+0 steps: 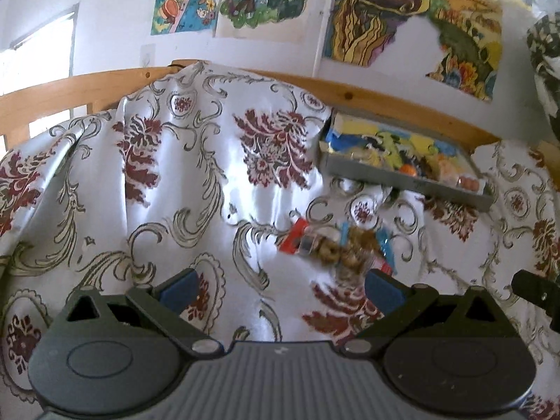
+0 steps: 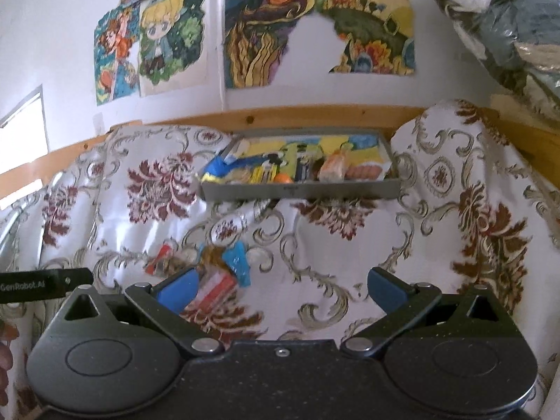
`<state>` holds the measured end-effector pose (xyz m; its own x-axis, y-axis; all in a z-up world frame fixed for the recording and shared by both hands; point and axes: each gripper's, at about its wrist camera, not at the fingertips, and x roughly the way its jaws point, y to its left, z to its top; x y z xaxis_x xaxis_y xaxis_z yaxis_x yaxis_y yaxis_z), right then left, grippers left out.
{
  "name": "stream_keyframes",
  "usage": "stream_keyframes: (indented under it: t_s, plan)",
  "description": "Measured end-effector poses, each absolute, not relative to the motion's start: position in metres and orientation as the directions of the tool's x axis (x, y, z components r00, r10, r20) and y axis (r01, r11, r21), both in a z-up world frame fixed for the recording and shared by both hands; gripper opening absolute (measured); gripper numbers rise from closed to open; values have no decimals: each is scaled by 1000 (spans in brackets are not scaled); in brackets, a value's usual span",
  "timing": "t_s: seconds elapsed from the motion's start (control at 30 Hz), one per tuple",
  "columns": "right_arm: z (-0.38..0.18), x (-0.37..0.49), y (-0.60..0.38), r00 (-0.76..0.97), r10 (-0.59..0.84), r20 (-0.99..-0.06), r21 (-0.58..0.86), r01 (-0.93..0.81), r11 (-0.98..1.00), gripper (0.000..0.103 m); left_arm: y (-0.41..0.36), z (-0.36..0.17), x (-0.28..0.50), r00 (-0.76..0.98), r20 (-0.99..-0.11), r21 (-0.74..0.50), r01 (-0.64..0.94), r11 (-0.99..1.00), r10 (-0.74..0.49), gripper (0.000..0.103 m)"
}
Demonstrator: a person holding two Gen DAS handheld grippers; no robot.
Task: Organize snacks
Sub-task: 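Move the right tool to the blue-tagged brown packet while the left approaches the red-capped stick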
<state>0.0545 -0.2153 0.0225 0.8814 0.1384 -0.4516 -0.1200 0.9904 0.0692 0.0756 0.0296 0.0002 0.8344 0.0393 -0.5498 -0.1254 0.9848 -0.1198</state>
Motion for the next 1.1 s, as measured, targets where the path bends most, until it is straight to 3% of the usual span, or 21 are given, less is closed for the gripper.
stream_keyframes:
  t_s: [0.83,1.1]
  plan:
    - [-8,83,-213,835,130,-534,91,-96,991,102,22,-21,105,772,-635,-123,-132,984,24,103]
    - [-8,102,-219,839,100,-536,60,-80,995,102,21,-21,142,773,-633,-216,-118,969,-47,103]
